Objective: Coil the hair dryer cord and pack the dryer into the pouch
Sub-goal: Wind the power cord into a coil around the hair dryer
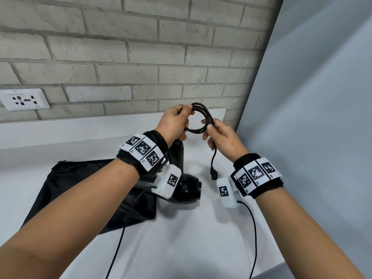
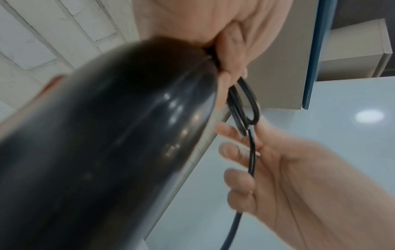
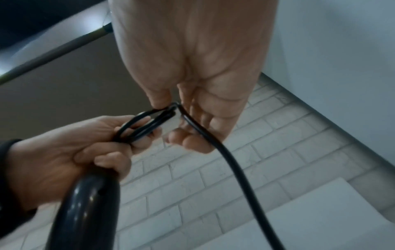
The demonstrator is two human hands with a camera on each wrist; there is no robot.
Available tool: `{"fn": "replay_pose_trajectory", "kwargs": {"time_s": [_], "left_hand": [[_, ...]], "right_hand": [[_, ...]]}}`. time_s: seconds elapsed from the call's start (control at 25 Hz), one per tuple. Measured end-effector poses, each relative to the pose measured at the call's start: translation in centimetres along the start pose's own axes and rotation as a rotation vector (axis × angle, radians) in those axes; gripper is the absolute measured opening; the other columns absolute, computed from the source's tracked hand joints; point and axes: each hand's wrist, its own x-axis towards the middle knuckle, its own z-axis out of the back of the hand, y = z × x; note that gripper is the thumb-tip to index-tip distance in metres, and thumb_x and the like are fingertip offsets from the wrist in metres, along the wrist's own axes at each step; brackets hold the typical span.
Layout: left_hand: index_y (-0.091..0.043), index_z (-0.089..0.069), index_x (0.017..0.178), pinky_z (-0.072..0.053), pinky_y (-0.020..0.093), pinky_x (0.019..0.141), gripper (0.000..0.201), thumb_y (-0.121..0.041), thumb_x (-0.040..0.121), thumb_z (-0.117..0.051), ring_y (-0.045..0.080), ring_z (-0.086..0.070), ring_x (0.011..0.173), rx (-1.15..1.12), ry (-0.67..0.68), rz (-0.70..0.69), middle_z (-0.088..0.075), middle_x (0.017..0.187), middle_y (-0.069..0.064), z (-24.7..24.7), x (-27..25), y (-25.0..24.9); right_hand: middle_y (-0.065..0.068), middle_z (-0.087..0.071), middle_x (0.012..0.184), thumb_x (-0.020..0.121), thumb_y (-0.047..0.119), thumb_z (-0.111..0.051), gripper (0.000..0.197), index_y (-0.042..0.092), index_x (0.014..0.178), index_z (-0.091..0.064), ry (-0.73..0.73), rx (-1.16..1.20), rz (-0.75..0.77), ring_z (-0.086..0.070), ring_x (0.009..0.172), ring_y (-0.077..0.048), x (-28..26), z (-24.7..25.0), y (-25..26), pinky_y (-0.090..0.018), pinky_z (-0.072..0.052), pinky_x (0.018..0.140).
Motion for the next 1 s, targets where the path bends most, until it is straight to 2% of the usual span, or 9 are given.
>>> {"fn": "replay_pose_trajectory", "kwargs": {"time_s": [0.08,0.16,0.32,0.44,0.56,0.64,0.72,0.88,1.0], "left_hand": [[-0.013,-0.052,0.076,-0.022,0.011,0.035,0.029,-0.027,0.098,-0.04,0.005,-0.021,0.022,-0.014,-0.023,-0.004,-0.035,0.052,0.002,0.2,0.2,-0.3],[-0.014,-0.052,0.077,-0.022,0.011,0.036,0.029,-0.027,0.099,-0.039,0.005,-0.02,0.022,-0.041,-0.047,-0.011,-0.033,0.055,0.004,0.4,0.4,-0.6],[-0.017,-0.054,0.08,-0.022,0.01,0.037,0.025,-0.025,0.099,-0.039,0.005,-0.019,0.025,-0.083,-0.086,-0.015,-0.029,0.057,0.003,0.7,0.5,-0.7],[-0.02,-0.052,0.08,-0.022,0.009,0.035,0.022,-0.023,0.099,-0.039,0.004,-0.019,0.025,-0.092,-0.118,-0.011,-0.027,0.057,0.004,0.7,0.5,-0.2],[-0.024,-0.051,0.084,-0.021,0.008,0.035,0.02,-0.022,0.099,-0.038,0.004,-0.018,0.024,-0.102,-0.142,-0.003,-0.026,0.058,0.004,1.0,0.8,0.0],[-0.025,-0.05,0.086,-0.021,0.009,0.035,0.019,-0.022,0.099,-0.037,0.003,-0.018,0.024,-0.098,-0.152,0.0,-0.026,0.057,0.004,1.2,1.0,0.0],[-0.026,-0.05,0.086,-0.02,0.009,0.036,0.019,-0.022,0.099,-0.037,0.003,-0.017,0.024,-0.091,-0.155,0.009,-0.026,0.057,0.004,1.2,1.1,0.1],[-0.023,-0.049,0.088,-0.02,0.012,0.039,0.016,-0.023,0.099,-0.037,0.006,-0.017,0.025,-0.048,-0.13,0.034,-0.024,0.056,0.005,0.9,1.0,0.3],[-0.021,-0.049,0.095,-0.022,0.014,0.041,0.013,-0.025,0.099,-0.037,0.006,-0.019,0.025,-0.019,-0.088,0.051,-0.026,0.055,0.005,0.4,0.6,0.3]], "right_hand": [[0.003,-0.046,0.061,0.095,0.009,-0.036,0.025,0.025,0.089,-0.055,0.091,-0.118,-0.021,-0.04,0.045,0.0,-0.4,0.1,-2.3,-0.013,-0.033,0.049],[0.003,-0.044,0.059,0.094,0.008,-0.036,0.029,0.024,0.078,-0.054,0.144,-0.243,-0.111,-0.042,0.045,0.002,-1.1,0.2,-4.8,-0.012,-0.031,0.05],[0.006,-0.049,0.066,0.092,0.009,-0.044,0.02,0.017,0.079,-0.057,0.263,-0.302,-0.285,-0.046,0.063,-0.005,-2.6,0.3,-8.5,-0.004,-0.038,0.055],[0.007,-0.049,0.066,0.09,0.008,-0.047,0.025,0.019,0.067,-0.049,0.17,-0.285,-0.315,-0.044,0.063,-0.006,-2.6,0.3,-8.6,-0.004,-0.036,0.055],[0.0,-0.041,0.061,0.081,0.01,-0.047,0.018,0.017,0.065,-0.041,-0.005,0.018,-0.333,-0.035,0.056,-0.013,-1.5,0.5,-6.3,-0.02,-0.03,0.05],[-0.003,-0.039,0.063,0.068,0.015,-0.043,0.004,0.017,0.068,-0.04,-0.095,0.292,-0.263,-0.038,0.054,-0.015,-0.6,0.7,-3.8,-0.025,-0.032,0.053],[-0.001,-0.04,0.069,0.071,0.015,-0.041,0.004,0.018,0.075,-0.041,-0.128,0.431,-0.095,-0.048,0.055,-0.01,0.0,0.7,-1.2,-0.024,-0.042,0.059],[0.004,-0.055,0.077,0.075,0.005,-0.052,0.015,0.018,0.081,-0.055,-0.161,0.438,0.231,-0.056,0.067,-0.004,0.6,0.1,2.9,-0.016,-0.048,0.068],[0.012,-0.067,0.068,0.074,-0.007,-0.058,0.024,0.017,0.078,-0.06,-0.202,0.369,0.265,-0.062,0.066,0.0,1.2,-0.8,3.8,-0.013,-0.05,0.07]]}}
